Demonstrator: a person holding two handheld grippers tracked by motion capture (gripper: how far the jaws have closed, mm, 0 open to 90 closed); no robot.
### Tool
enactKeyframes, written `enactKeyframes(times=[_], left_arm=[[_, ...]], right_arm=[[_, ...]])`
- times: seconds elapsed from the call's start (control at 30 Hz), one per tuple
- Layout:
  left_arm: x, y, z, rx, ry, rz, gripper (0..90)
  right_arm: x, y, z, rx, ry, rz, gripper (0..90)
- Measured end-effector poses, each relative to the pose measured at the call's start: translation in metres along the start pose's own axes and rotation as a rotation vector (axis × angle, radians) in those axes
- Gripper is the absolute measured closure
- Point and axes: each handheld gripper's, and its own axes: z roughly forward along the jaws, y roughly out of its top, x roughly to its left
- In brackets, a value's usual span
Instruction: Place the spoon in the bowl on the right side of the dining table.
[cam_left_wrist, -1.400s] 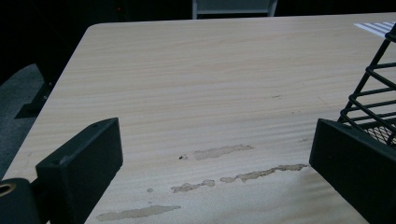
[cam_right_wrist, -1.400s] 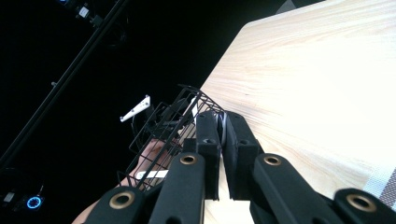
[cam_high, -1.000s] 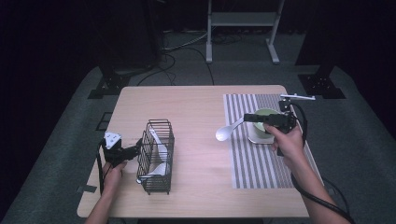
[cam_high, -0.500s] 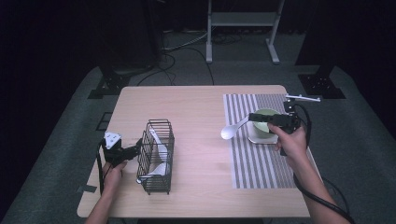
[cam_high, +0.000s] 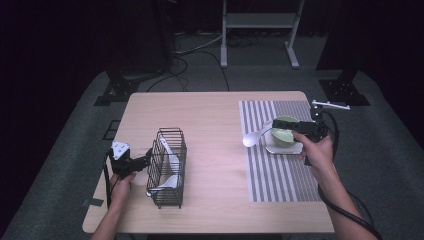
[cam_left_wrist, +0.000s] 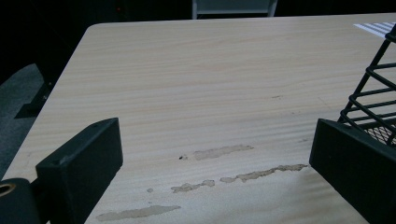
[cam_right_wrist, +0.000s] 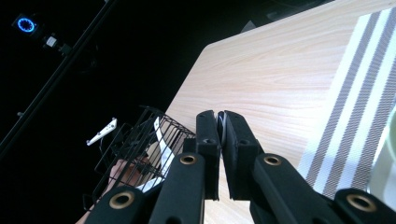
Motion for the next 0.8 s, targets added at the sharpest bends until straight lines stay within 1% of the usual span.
enactKeyframes(times=[0.17, 0.57, 0.8], left_arm=[[0.000, 0.000, 0.000, 0.000, 0.001, 0.000, 1.6], [0.000, 0.000, 0.000, 0.000, 0.001, 0.000, 1.6], [0.000, 0.000, 0.000, -0.001, 0.000, 0.001, 1.6]], right_arm=[[-0.005, 0.001, -0.004, -0.017, -0.007, 0.010, 85.3], [-0.012, 0.004, -0.013, -0.038, -0.037, 0.017, 85.3], [-0.017, 0.005, -0.019, -0.057, -0.049, 0.031, 85.4]])
